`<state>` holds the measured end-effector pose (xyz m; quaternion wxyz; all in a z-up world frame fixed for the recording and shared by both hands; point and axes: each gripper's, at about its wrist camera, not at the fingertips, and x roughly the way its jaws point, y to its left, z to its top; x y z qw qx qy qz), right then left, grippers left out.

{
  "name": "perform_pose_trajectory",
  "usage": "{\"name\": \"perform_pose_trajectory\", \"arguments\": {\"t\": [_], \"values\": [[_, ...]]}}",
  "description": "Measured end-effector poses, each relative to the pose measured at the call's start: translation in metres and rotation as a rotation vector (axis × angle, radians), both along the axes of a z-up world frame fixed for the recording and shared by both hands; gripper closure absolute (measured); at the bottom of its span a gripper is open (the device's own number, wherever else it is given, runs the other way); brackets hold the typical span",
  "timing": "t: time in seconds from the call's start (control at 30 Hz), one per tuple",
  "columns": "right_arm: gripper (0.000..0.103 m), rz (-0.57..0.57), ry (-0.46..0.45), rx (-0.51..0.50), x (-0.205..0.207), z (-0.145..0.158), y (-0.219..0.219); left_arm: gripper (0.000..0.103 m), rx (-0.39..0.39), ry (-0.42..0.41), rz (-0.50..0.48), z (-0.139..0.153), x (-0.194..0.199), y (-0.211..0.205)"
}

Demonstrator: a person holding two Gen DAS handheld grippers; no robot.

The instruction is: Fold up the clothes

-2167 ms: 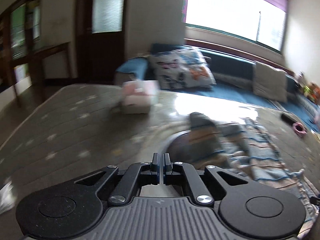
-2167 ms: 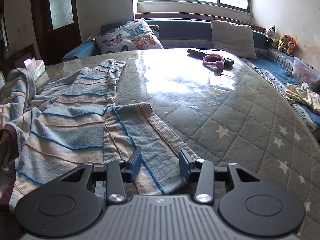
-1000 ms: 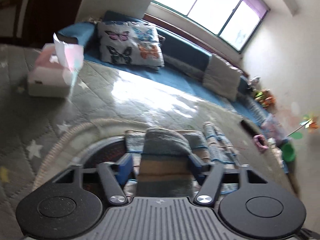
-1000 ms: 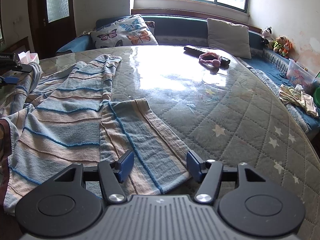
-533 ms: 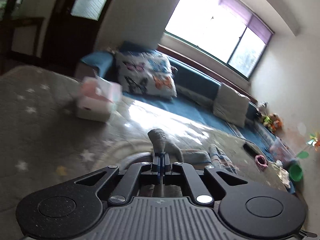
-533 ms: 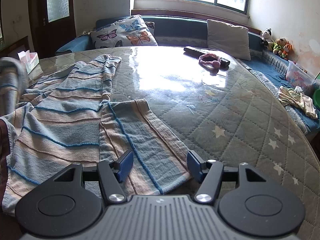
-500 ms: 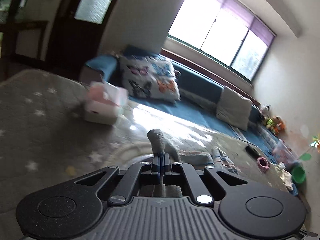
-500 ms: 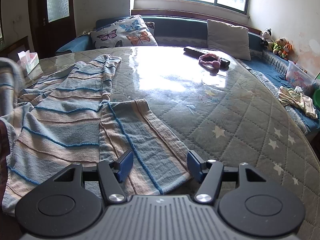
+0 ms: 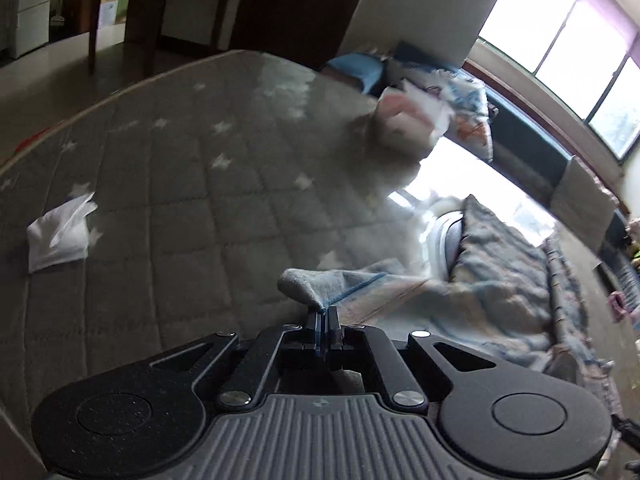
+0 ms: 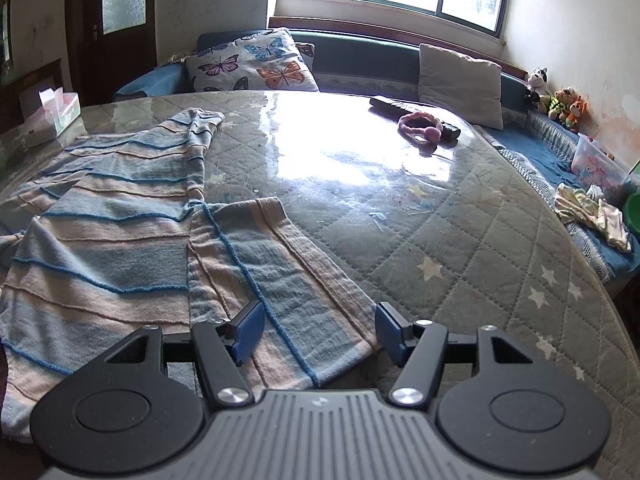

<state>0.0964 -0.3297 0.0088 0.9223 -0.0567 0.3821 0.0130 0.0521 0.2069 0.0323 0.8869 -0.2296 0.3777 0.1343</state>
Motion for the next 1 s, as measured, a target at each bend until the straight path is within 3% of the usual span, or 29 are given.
{"name": "perform_pose_trajectory", "arguments": {"t": [0.37, 0.6, 0.67, 0.77, 1.0], "values": [[0.041, -0.05, 0.016, -0.003, -0.017, 0.004, -0.023, 0.101, 0.018, 0.015, 0.03, -0.009, -0.025, 0.007], [0.043, -0.091, 0.013, 0.072, 0.003, 0.0, -0.039, 0.101, 0.042, 0.022, 0.03, -0.012, -0.027, 0.004], [0.053, -0.084, 0.008, 0.095, 0.005, -0.001, -0.039, 0.101, 0.046, 0.028, 0.033, -0.013, -0.027, 0.004], [0.09, -0.088, -0.001, 0.115, 0.003, 0.001, -0.038, 0.101, 0.055, 0.027, 0.037, -0.012, -0.027, 0.002], [0.1, -0.165, -0.057, 0.089, -0.044, 0.02, -0.05, 0.101, 0.083, 0.037, 0.026, -0.015, -0.026, -0.003]]}}
